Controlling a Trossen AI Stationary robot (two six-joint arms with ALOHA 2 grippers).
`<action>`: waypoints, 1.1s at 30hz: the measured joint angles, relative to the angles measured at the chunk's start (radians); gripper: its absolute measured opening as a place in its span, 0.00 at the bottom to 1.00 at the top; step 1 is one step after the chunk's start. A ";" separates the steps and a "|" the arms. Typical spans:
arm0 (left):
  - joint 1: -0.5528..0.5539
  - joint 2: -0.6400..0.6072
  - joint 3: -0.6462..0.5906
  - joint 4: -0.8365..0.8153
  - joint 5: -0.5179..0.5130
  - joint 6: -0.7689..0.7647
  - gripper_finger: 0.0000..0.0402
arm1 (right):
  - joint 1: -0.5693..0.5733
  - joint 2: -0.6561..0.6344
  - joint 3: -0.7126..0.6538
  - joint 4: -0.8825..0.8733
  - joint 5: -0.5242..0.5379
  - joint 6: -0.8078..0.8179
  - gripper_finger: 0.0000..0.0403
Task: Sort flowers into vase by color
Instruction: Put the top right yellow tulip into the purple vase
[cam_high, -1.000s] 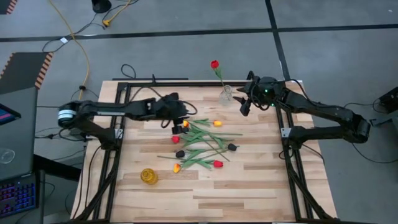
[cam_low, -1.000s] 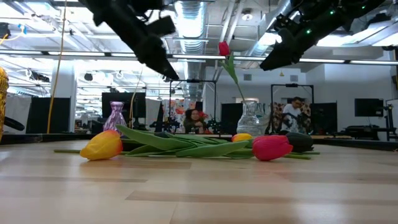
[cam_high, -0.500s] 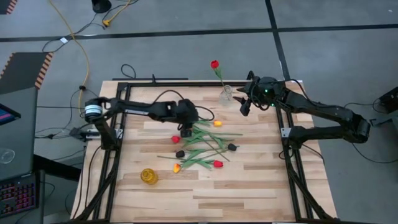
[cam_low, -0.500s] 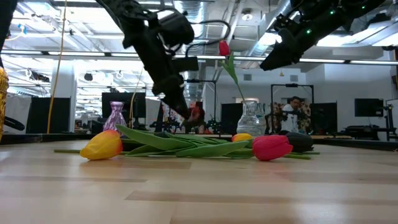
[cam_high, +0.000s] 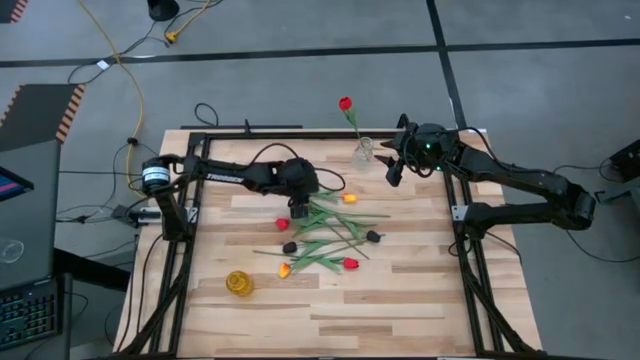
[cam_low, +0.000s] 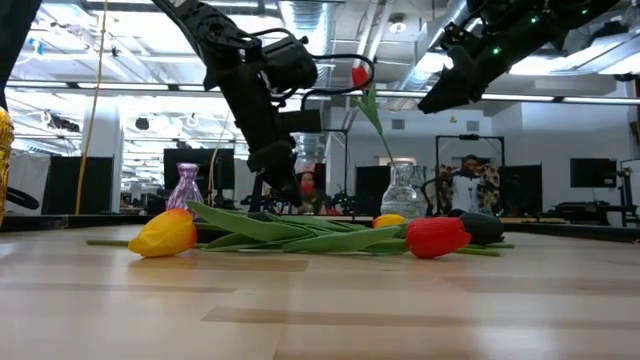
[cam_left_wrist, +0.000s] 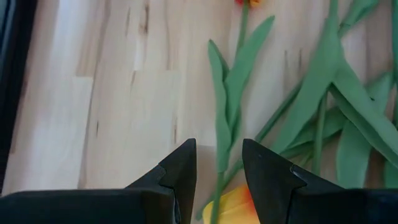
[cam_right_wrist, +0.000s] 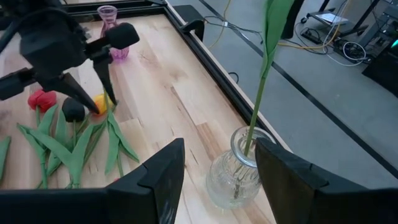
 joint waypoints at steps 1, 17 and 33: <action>0.003 0.000 0.000 -0.001 0.007 0.000 0.30 | 0.000 0.000 0.000 0.000 0.000 0.000 0.56; 0.016 0.067 -0.001 0.051 0.020 0.010 0.30 | 0.002 0.000 0.000 -0.010 0.003 0.000 0.56; 0.020 0.106 0.001 0.040 0.011 0.020 0.30 | 0.006 0.000 0.000 -0.022 0.003 0.000 0.56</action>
